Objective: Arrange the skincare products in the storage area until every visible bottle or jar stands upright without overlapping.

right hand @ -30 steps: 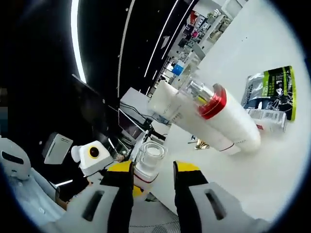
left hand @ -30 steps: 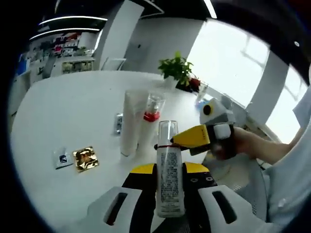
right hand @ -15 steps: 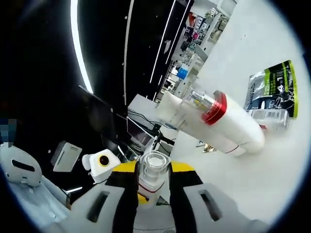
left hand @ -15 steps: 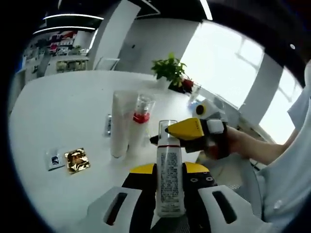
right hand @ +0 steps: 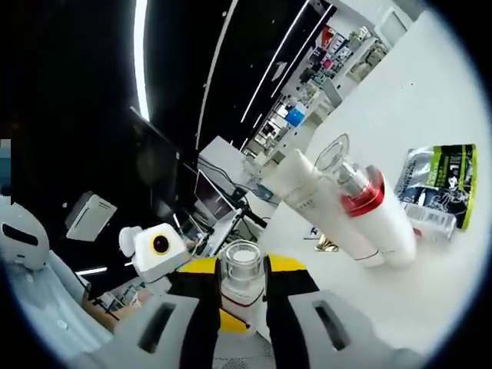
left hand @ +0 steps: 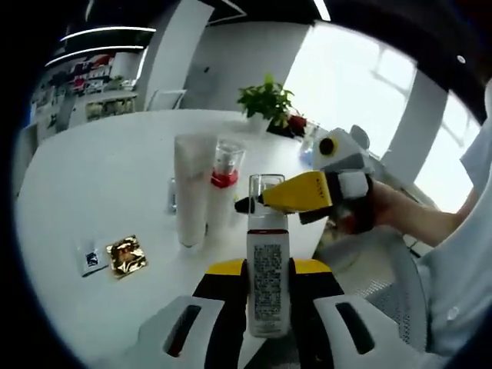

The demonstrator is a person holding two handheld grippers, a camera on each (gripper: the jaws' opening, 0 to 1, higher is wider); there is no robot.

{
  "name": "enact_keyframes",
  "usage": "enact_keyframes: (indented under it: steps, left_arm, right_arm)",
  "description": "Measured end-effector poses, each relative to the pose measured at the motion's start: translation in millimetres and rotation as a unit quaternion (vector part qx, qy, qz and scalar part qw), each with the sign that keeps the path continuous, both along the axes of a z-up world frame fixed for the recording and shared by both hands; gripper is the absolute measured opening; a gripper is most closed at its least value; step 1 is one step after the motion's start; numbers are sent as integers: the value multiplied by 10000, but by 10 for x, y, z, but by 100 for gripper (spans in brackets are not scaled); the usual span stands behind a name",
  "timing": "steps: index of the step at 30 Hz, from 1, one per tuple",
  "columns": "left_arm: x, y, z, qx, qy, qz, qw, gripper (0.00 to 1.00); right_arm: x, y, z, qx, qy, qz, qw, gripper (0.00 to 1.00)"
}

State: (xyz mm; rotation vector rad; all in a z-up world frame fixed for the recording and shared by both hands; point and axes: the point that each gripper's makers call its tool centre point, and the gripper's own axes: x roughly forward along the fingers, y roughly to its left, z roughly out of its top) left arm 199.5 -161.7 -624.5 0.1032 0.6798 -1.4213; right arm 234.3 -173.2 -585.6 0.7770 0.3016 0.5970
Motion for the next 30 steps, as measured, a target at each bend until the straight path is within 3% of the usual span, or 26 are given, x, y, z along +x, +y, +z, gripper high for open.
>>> enact_keyframes:
  steps: [7, 12, 21, 24, 30]
  left_arm:
    - [44, -6, -66, 130, -106, -6, 9999, 16]
    - [69, -38, -156, 310, -274, -38, 9991, 16]
    - [140, -102, -317, 537, -603, -115, 9967, 16]
    - [154, -115, -393, 638, -687, -176, 9954, 16]
    - [198, -151, -501, 747, -827, -231, 9935, 16]
  right_arm:
    - [48, 34, -17, -472, -88, 42, 9988, 21]
    - [65, 66, -48, -1134, -202, 102, 9933, 21]
    - [95, 78, -154, -2007, -257, 103, 9793, 21]
    - [94, 87, -222, -2402, -279, 149, 9702, 21]
    - [119, 89, -298, -2776, -310, 161, 9601, 21]
